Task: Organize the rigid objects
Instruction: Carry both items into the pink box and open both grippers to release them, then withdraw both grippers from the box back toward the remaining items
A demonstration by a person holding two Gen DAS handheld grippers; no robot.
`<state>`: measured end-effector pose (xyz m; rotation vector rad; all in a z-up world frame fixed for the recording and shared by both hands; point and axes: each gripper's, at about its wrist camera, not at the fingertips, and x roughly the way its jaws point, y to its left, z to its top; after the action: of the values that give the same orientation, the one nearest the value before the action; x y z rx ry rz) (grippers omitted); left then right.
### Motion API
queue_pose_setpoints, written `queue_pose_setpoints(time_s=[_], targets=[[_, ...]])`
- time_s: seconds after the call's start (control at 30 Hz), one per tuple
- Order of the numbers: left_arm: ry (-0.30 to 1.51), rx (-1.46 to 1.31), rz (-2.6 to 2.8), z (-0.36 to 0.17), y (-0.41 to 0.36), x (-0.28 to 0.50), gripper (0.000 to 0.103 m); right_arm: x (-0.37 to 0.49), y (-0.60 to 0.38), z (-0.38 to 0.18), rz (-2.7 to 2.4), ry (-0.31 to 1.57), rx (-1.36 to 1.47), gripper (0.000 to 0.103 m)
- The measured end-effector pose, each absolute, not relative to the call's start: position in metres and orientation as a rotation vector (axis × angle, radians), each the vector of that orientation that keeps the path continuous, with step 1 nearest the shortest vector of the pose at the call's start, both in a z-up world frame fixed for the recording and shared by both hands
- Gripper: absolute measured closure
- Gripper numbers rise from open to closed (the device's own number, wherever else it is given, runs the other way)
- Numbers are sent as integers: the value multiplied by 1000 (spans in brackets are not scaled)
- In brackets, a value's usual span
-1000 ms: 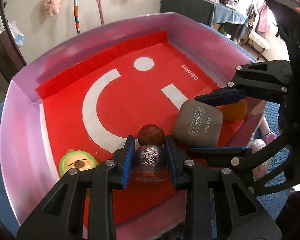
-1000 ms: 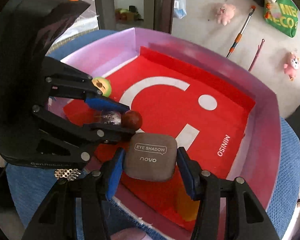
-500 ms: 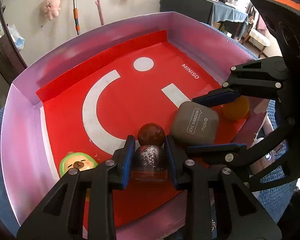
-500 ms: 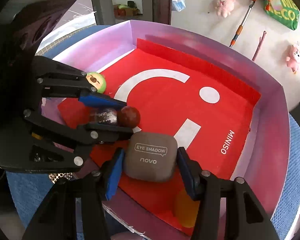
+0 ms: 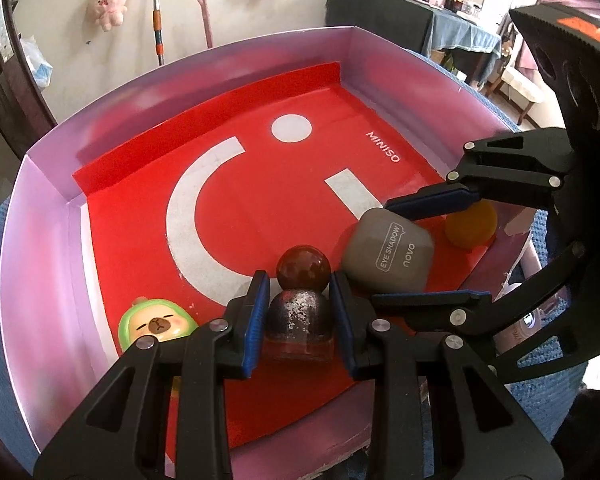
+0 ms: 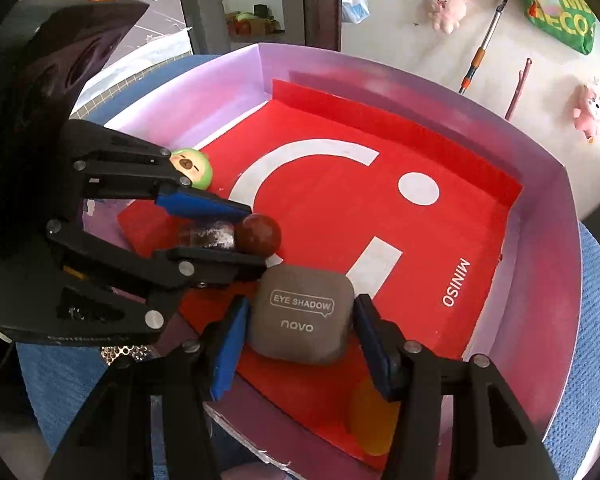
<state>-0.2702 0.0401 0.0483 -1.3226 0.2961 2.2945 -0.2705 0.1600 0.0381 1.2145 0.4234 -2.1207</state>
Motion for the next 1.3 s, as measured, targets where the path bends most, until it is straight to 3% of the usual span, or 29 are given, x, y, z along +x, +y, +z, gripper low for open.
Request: queue_pose_setpoints(time_s=[0.3, 0.33, 0.37, 0.43, 0.7, 0.8, 0.93, 1.03, 1.2, 1.3], targets=[[266, -1285, 2315, 62, 35, -267, 72, -272, 162, 38, -2141, 406, 1227, 38], [259, -1283, 2312, 64, 34, -266, 68, -273, 162, 39, -2142, 403, 1227, 38], [253, -1278, 2315, 66, 34, -265, 53, -273, 162, 39, -2144, 404, 1225, 38], [235, -1231, 2345, 72, 31, -260, 38, -270, 162, 42, -2153, 414, 1212, 38], [155, -1127, 2388, 102, 22, -244, 38, -264, 167, 58, -2216, 400, 1166, 32], [131, -1094, 2415, 112, 18, -236, 28, -258, 173, 72, -2275, 373, 1122, 24], [85, -1030, 2449, 128, 8, -220, 26, -246, 182, 92, -2349, 328, 1058, 16], [56, -990, 2487, 139, 1, -207, 20, -233, 190, 109, -2407, 281, 1006, 12], [29, -897, 2550, 156, -10, -181, 20, -207, 201, 138, -2493, 199, 912, 8], [12, -838, 2597, 164, -15, -164, 12, -189, 203, 149, -2547, 178, 856, 6]])
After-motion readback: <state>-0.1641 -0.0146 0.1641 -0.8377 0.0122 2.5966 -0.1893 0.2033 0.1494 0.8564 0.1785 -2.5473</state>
